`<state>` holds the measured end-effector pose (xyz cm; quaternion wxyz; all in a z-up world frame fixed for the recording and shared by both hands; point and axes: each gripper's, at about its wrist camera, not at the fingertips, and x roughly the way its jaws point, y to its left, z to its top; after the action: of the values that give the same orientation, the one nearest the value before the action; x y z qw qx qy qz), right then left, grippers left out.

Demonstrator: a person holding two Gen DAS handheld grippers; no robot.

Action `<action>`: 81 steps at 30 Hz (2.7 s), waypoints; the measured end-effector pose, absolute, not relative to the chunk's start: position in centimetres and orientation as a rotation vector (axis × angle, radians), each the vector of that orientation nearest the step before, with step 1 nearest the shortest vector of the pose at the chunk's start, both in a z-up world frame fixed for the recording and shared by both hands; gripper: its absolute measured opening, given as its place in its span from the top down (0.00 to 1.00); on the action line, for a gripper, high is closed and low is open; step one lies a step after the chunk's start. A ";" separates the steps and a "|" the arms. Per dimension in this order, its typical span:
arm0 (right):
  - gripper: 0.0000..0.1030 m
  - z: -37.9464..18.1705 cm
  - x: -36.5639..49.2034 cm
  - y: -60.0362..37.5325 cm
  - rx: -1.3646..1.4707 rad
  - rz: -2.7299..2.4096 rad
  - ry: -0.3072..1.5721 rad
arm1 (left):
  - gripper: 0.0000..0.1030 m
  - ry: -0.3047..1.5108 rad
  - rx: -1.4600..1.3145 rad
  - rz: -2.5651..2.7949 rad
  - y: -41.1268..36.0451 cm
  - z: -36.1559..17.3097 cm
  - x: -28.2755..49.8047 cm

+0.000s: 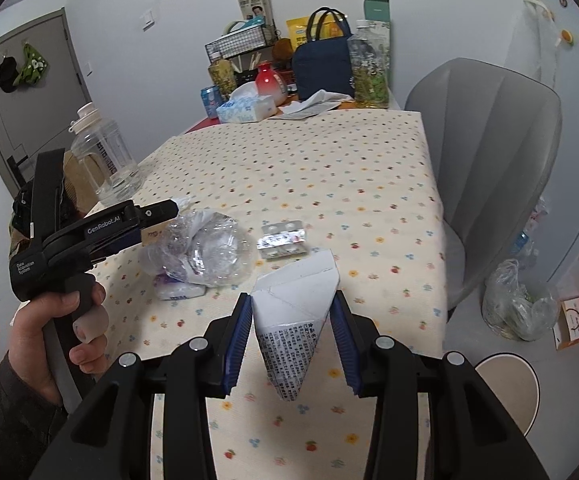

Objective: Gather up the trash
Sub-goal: 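Grasp the small brown cardboard box with the left tool while the right tool holds the paper cone, then carry the paper cone in the right tool and box in the left tool to the bin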

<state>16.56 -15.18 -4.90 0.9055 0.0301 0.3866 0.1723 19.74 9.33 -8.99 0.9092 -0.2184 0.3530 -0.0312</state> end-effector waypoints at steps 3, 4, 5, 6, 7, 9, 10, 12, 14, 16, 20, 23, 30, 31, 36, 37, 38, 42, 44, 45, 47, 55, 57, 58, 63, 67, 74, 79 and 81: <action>0.61 -5.2 16.4 -16.2 0.079 0.344 0.803 | 0.26 0.728 -0.485 -0.084 9.5 -9.3 19.8; 0.61 -5.3 16.4 -16.4 0.084 0.342 0.804 | 0.31 0.732 -0.510 -0.108 9.6 -9.4 19.9; 0.61 -5.3 16.3 -16.7 0.088 0.340 0.805 | 0.39 0.734 -0.524 -0.120 9.7 -9.5 19.9; 0.61 -5.4 16.3 -16.9 0.093 0.339 0.805 | 0.43 0.738 -0.543 -0.135 9.8 -9.6 19.9; 0.61 -5.4 16.2 -17.0 0.097 0.339 0.804 | 0.52 0.739 -0.547 -0.137 9.8 -9.6 19.8; 0.61 -5.2 16.1 -17.2 0.101 0.340 0.799 | 0.62 0.732 -0.554 -0.132 9.9 -9.2 19.4; 0.61 -5.1 16.0 -17.3 0.101 0.341 0.795 | 0.62 0.725 -0.560 -0.130 9.9 -9.0 19.1; 0.61 -5.0 15.9 -17.4 0.104 0.344 0.789 | 0.62 0.704 -0.547 -0.120 10.0 -8.3 18.4; 0.61 -4.8 15.7 -17.4 0.107 0.351 0.783 | 0.62 0.691 -0.540 -0.116 10.1 -7.7 17.9; 0.61 -4.7 15.5 -17.4 0.113 0.355 0.776 | 0.62 0.675 -0.528 -0.097 10.3 -6.9 17.2; 0.61 -4.4 15.0 -17.6 0.121 0.363 0.765 | 0.62 0.650 -0.503 -0.073 10.5 -5.5 16.2; 0.61 -4.1 14.6 -18.0 0.126 0.362 0.755 | 0.62 0.631 -0.484 -0.074 10.1 -4.4 15.5; 0.61 -3.1 13.9 -19.7 0.136 0.332 0.724 | 0.62 0.614 -0.444 -0.121 7.4 -2.8 14.9; 0.61 -3.0 13.8 -20.1 0.141 0.324 0.720 | 0.62 0.615 -0.439 -0.128 6.9 -2.6 15.0; 0.61 -2.9 13.6 -21.9 0.160 0.288 0.712 | 0.62 0.619 -0.412 -0.167 4.5 -2.3 15.1; 0.61 -2.9 13.6 -22.3 0.165 0.281 0.711 | 0.62 0.622 -0.405 -0.175 4.0 -2.3 15.2; 0.61 -2.9 13.6 -22.7 0.170 0.272 0.710 | 0.62 0.623 -0.400 -0.180 3.6 -2.3 15.1; 0.61 -3.1 13.5 -24.3 0.191 0.240 0.698 | 0.62 0.636 -0.372 -0.208 1.5 -2.3 15.5; 0.61 -3.3 13.6 -25.0 0.199 0.229 0.697 | 0.62 0.644 -0.361 -0.219 0.6 -2.3 15.7; 0.61 -3.4 13.6 -25.4 0.204 0.223 0.697 | 0.62 0.648 -0.354 -0.228 0.0 -2.4 15.9; 0.61 -3.6 13.7 -26.0 0.214 0.212 0.699 | 0.62 0.658 -0.336 -0.247 -1.3 -2.5 16.2; 0.61 -5.2 13.9 -30.4 0.266 0.147 0.708 | 0.62 0.703 -0.281 -0.312 -6.6 -3.2 18.0; 0.61 -5.9 14.0 -31.8 0.285 0.124 0.716 | 0.62 0.715 -0.264 -0.328 -8.0 -3.5 18.3; 0.61 -6.2 14.1 -32.4 0.295 0.113 0.719 | 0.62 0.723 -0.255 -0.337 -8.8 -3.6 18.6; 0.61 -7.7 14.2 -35.9 0.345 0.059 0.729 | 0.62 0.757 -0.216 -0.374 -12.4 -4.5 19.6; 0.61 -8.9 14.1 -38.5 0.378 0.020 0.736 | 0.62 0.785 -0.181 -0.401 -15.4 -5.2 20.4; 0.61 -10.9 13.9 -42.4 0.429 -0.038 0.749 | 0.62 0.828 -0.130 -0.438 -19.7 -6.5 21.2; 0.61 -12.3 13.9 -44.8 0.451 -0.080 0.753 | 0.62 0.851 -0.104 -0.455 -22.1 -7.3 21.4; 0.61 -12.7 14.0 -45.8 0.458 -0.096 0.749 | 0.62 0.856 -0.094 -0.459 -22.8 -7.5 21.4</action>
<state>13.98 -45.79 -12.65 0.9040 0.2215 0.3626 -0.0466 21.39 -22.83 -7.45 0.8833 -0.0453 0.4112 -0.2206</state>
